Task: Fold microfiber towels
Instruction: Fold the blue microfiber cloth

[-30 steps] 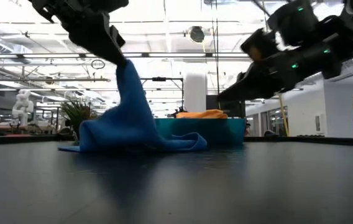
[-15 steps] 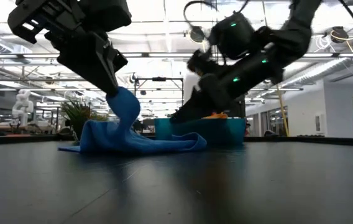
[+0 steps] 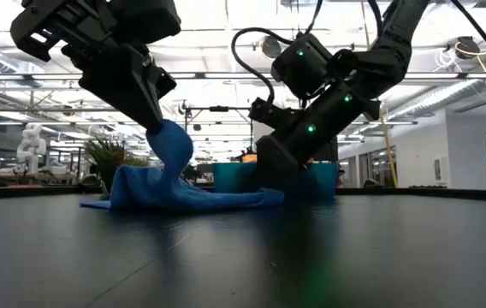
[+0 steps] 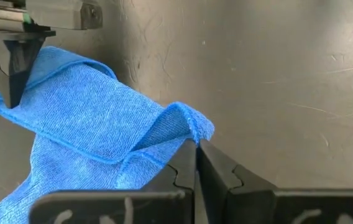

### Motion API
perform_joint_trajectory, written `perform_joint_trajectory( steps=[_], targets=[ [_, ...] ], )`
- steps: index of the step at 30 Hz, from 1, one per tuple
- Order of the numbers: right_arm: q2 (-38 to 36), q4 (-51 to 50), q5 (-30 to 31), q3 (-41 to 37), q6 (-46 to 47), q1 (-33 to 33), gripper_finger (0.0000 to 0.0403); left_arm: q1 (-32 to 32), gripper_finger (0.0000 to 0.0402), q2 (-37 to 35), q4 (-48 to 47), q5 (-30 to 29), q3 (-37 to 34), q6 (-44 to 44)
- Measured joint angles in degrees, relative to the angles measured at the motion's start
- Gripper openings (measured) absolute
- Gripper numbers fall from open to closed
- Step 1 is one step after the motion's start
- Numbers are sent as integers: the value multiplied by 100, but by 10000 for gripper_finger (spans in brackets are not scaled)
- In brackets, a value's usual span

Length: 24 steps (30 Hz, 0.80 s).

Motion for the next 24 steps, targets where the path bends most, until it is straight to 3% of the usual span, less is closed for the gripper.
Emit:
perform_joint_trajectory(
  steps=[5, 11, 24],
  targets=[
    [-62, -267, 30, 0, 293, 0, 117, 0, 6, 0, -8, -2, 0, -14],
    [-371, -1041, 585, -4, 589, -2, 117, 0, 9, 0, -14, -2, 0, -25],
    [-855, -1136, 520, -4, 1259, -36, 117, 0, 5, 0, 18, -4, 0, 3]
  ],
)
